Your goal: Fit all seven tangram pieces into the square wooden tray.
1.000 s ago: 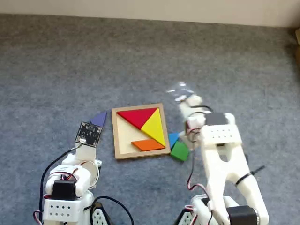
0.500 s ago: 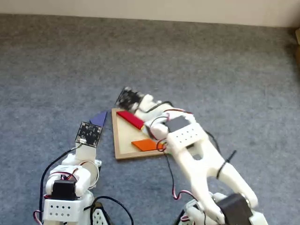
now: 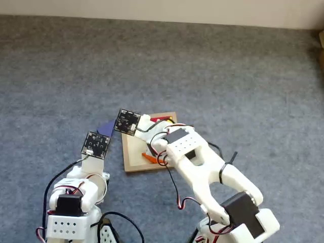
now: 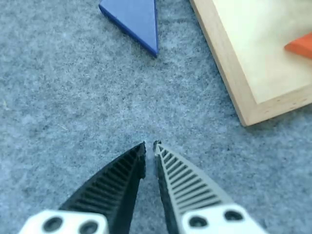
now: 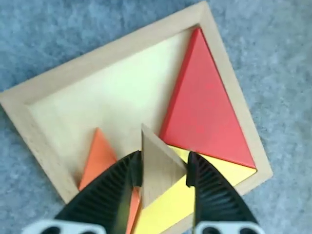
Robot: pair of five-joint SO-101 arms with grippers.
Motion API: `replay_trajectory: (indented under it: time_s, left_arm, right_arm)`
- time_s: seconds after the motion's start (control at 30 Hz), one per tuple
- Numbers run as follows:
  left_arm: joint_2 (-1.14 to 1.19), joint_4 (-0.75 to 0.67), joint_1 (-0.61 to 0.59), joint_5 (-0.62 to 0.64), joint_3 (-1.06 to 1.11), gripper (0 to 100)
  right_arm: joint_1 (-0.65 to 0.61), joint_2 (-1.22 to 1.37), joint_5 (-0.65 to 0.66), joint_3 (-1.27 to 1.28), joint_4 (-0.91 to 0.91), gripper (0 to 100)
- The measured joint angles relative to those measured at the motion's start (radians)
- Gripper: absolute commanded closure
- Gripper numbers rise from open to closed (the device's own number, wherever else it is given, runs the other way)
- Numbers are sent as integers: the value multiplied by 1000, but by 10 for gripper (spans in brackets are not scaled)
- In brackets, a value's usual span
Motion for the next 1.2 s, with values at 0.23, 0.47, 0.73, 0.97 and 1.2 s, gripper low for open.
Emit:
replay_trajectory:
  time_s: [0.23,0.47,0.73,0.97,1.2]
  left_arm:
    - [0,0,0,0,0,949]
    - [0,0,0,0,0,949]
    - [0,0,0,0,0,949]
    - [0,0,0,0,0,949]
    - [0,0,0,0,0,949]
  right_arm:
    - [0,0,0,0,0,683]
    - [0,0,0,0,5,711]
    - [0,-227,-161,2,72,910]
    - [52,-272,-282,5,72,962]
    - [89,-63,-324,5,-6,962]
